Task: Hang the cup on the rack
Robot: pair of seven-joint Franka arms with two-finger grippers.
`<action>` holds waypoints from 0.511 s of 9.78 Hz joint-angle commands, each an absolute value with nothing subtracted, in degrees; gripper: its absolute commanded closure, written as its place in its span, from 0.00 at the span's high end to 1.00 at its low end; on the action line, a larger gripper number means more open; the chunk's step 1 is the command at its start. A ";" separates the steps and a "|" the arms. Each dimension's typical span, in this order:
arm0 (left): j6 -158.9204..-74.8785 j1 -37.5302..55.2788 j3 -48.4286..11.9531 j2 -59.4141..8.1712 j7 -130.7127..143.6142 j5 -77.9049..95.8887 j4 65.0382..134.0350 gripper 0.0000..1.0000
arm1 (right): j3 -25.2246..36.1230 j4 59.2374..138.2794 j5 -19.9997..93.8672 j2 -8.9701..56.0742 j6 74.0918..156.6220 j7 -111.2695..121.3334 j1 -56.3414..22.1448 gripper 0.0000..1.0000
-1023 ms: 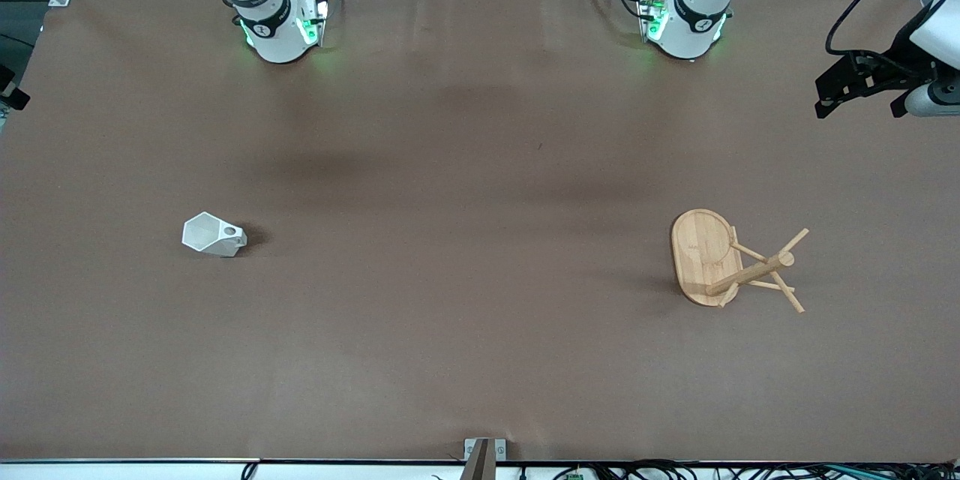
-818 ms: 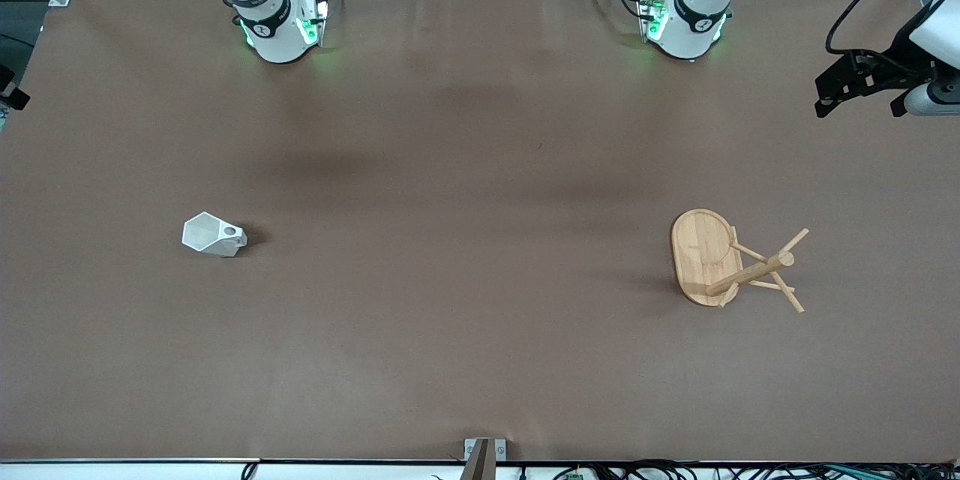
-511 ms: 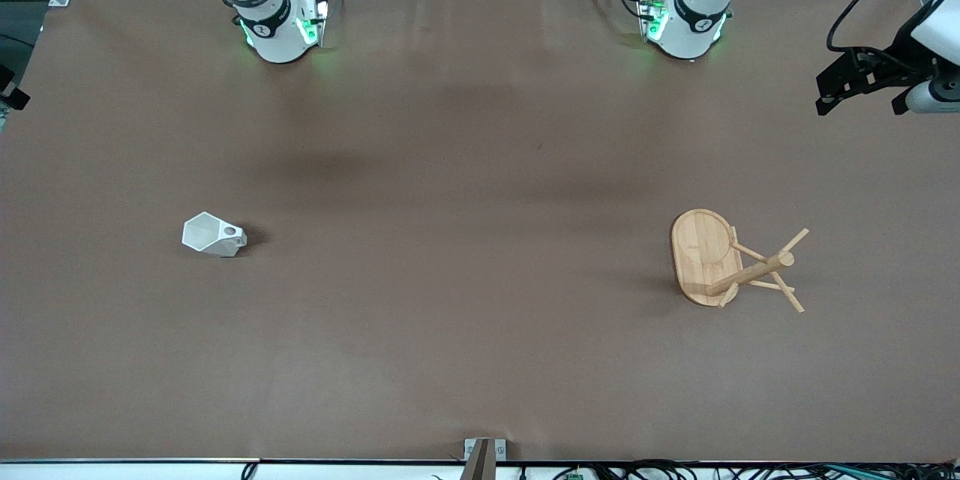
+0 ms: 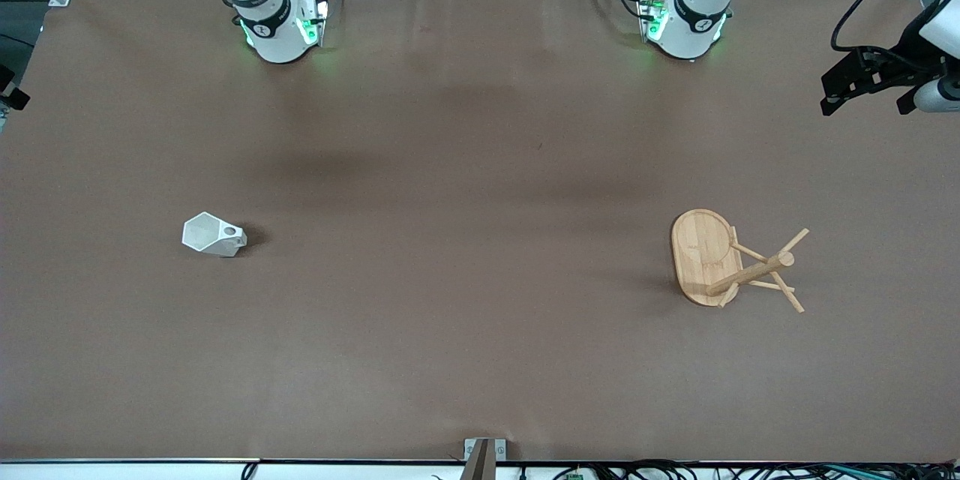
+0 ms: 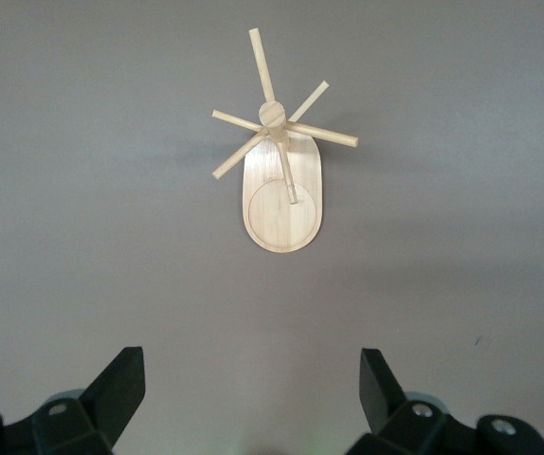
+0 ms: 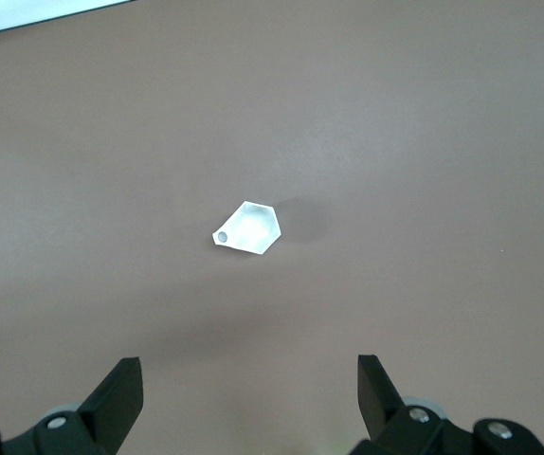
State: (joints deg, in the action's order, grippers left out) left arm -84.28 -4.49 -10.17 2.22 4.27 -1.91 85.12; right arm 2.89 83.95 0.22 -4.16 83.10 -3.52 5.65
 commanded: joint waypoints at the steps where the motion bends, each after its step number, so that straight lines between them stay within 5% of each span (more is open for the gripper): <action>1: -82.97 -4.75 -10.02 1.23 3.25 -2.28 84.99 1.00 | 2.64 83.67 -0.79 -4.13 82.88 -2.46 5.98 1.00; 5: -82.97 -5.98 -10.19 0.01 3.77 -2.55 84.90 1.00 | 2.64 83.85 -0.79 -4.13 82.88 -2.46 6.06 1.00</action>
